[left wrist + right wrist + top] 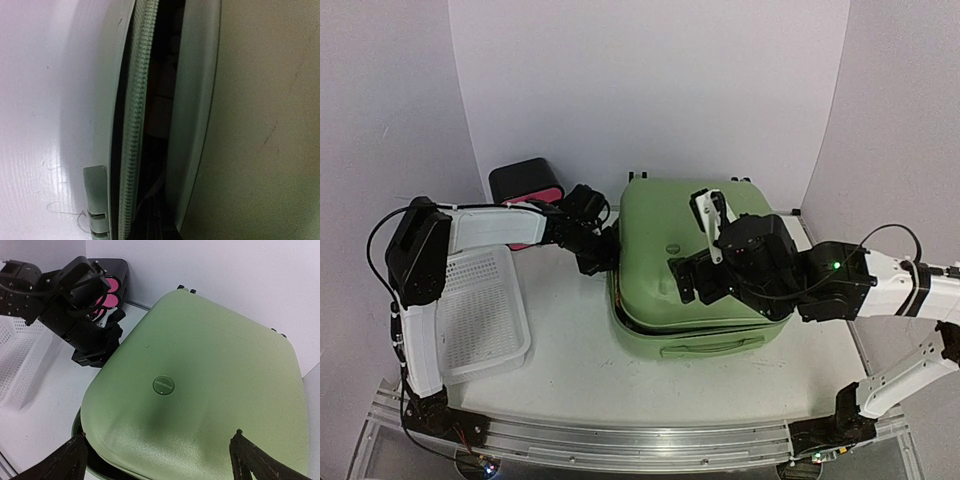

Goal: Open, take out, and arrange the luggage
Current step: Open the luggage at the center of the board.

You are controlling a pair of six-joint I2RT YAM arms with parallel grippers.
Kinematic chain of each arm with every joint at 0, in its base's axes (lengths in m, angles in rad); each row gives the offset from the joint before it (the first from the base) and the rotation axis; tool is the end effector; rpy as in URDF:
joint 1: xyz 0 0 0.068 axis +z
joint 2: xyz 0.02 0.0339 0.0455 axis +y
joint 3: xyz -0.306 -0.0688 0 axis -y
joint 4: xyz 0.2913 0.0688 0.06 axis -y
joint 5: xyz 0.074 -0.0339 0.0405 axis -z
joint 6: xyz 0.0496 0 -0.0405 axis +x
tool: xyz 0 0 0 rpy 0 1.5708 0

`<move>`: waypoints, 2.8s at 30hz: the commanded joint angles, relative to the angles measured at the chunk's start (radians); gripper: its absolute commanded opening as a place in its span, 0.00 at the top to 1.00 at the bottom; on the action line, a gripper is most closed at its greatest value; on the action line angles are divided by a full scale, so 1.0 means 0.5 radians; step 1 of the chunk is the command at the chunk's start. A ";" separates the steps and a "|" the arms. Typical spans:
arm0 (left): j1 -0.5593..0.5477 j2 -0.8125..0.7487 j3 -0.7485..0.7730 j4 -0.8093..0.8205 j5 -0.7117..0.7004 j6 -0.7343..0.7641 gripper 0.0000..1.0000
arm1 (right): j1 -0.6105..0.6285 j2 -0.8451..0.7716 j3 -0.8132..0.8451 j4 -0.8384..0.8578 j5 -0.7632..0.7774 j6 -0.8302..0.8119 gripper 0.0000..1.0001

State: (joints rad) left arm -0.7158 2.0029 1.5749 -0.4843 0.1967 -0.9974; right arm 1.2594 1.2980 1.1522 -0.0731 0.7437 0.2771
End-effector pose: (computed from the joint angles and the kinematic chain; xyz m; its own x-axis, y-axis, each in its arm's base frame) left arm 0.3808 -0.3440 0.2281 -0.9402 -0.2742 -0.2021 -0.1033 0.7949 -0.5979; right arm 0.1369 0.3156 0.4012 -0.2003 0.0350 -0.9791 -0.4609 0.8785 0.1256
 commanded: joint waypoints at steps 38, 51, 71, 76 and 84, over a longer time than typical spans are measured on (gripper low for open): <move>-0.142 -0.513 0.132 1.107 0.459 -0.303 0.98 | 0.092 -0.070 0.372 -0.231 -0.038 -0.699 0.02; -0.246 -0.371 0.375 1.107 0.477 -0.266 0.96 | 0.092 0.075 0.496 -0.503 0.716 -0.764 0.02; -0.250 -0.355 0.406 1.107 0.499 -0.256 0.96 | 0.092 -0.203 0.690 -0.222 0.499 -0.796 0.02; -0.251 -0.350 0.406 1.106 0.493 -0.259 0.96 | 0.092 -0.217 0.754 -0.151 -0.018 -0.877 0.02; -0.260 -0.346 0.409 1.107 0.480 -0.263 0.96 | 0.092 -0.187 0.764 -0.105 -0.815 -0.847 0.02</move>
State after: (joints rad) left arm -0.8185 1.8416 1.7145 -0.0242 0.4000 -1.1416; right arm 1.3067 1.1915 1.5124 -0.1841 0.5701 -0.1490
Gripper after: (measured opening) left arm 0.043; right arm 0.981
